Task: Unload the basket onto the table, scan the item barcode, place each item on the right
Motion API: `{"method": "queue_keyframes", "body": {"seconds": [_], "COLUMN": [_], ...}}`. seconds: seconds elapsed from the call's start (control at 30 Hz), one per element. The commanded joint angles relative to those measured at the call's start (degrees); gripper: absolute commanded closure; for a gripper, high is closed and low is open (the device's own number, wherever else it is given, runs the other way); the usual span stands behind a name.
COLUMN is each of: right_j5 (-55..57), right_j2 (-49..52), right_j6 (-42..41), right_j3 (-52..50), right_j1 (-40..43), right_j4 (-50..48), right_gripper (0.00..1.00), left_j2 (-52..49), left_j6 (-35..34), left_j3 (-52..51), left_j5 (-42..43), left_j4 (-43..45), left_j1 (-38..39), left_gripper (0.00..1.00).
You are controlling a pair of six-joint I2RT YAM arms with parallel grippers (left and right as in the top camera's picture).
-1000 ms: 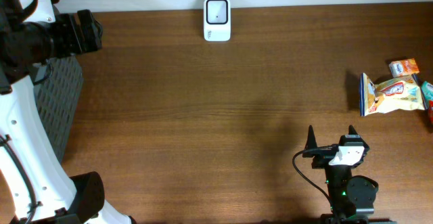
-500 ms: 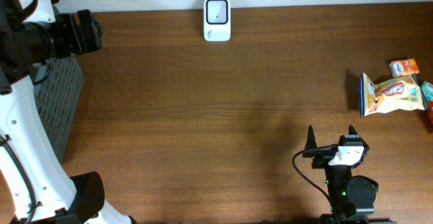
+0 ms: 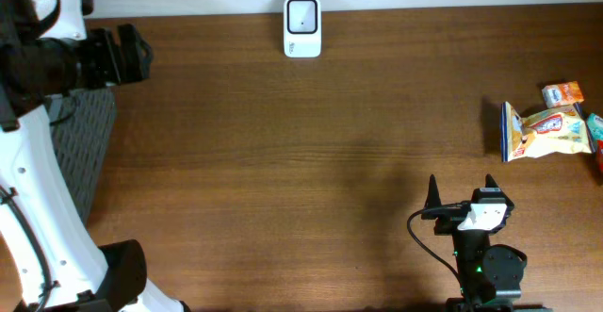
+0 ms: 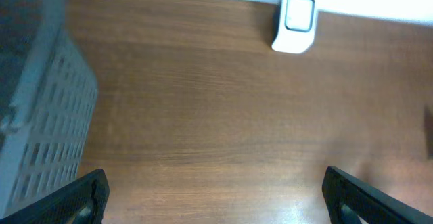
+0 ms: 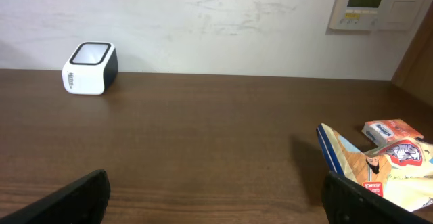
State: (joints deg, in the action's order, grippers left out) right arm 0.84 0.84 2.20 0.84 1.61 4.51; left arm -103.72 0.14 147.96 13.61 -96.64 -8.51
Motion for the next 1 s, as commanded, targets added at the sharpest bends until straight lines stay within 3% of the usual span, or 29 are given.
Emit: {"method": "queue_keyframes", "body": {"seconds": [0.0, 0.07, 0.13, 0.17, 0.23, 0.27, 0.37, 0.43, 0.57, 0.6, 0.77, 0.97], "right_j5": [0.04, 0.04, 0.04, 0.04, 0.04, 0.04, 0.04, 0.04, 0.04, 0.07, 0.04, 0.04], "right_j2": [-0.66, -0.66, -0.66, -0.66, -0.66, -0.66, -0.66, -0.66, -0.66, -0.66, -0.66, -0.66], "right_j6": [0.37, 0.37, 0.37, 0.37, 0.37, 0.37, 0.37, 0.37, 0.37, 0.37, 0.37, 0.37], "right_j3": [-0.52, -0.52, -0.52, -0.52, -0.52, -0.52, -0.52, -0.52, -0.52, -0.52, -0.52, -0.52], "right_j1": [-0.48, -0.48, -0.48, -0.48, -0.48, -0.48, -0.48, -0.48, -0.48, -0.48, -0.48, -0.48], "right_j4": [0.17, 0.17, 0.17, 0.17, 0.17, 0.17, 0.17, 0.17, 0.17, 0.17, 0.17, 0.17], "right_gripper": [0.01, 0.01, 0.01, 0.01, 0.01, 0.01, 0.01, 0.01, 0.01, 0.01, 0.01, 0.01], "left_j2": [3.76, 12.96, 26.53, 30.80, 47.43, 54.31, 75.78, 77.79, 82.23, 85.02, 94.12, 100.83], "left_j6": [6.19, 6.14, 5.90, 5.90, 5.49, 5.55, 5.55, 5.29, -0.07, -4.42, -6.78, -5.33], "left_j3": [-2.75, -18.95, -47.91, -57.48, -90.16, -99.80, -116.91, -122.68, -141.81, -145.50, -147.43, -147.45], "left_j5": [0.96, 0.37, 0.85, 1.29, 7.78, 8.04, 6.69, 6.58, 5.99, 1.70, -5.97, -7.76], "left_j4": [0.50, 9.92, 30.10, 36.76, 64.26, 70.53, 69.61, 72.35, 100.37, 104.50, 102.53, 96.80], "left_j1": [5.22, 5.86, 7.39, 8.17, 9.25, 9.25, 9.09, 9.11, 9.11, 9.11, 9.11, 9.11], "left_gripper": [0.01, 0.01, 0.01, 0.01, 0.01, 0.01, 0.01, 0.01, 0.01, 0.01, 0.01, 0.01]}}
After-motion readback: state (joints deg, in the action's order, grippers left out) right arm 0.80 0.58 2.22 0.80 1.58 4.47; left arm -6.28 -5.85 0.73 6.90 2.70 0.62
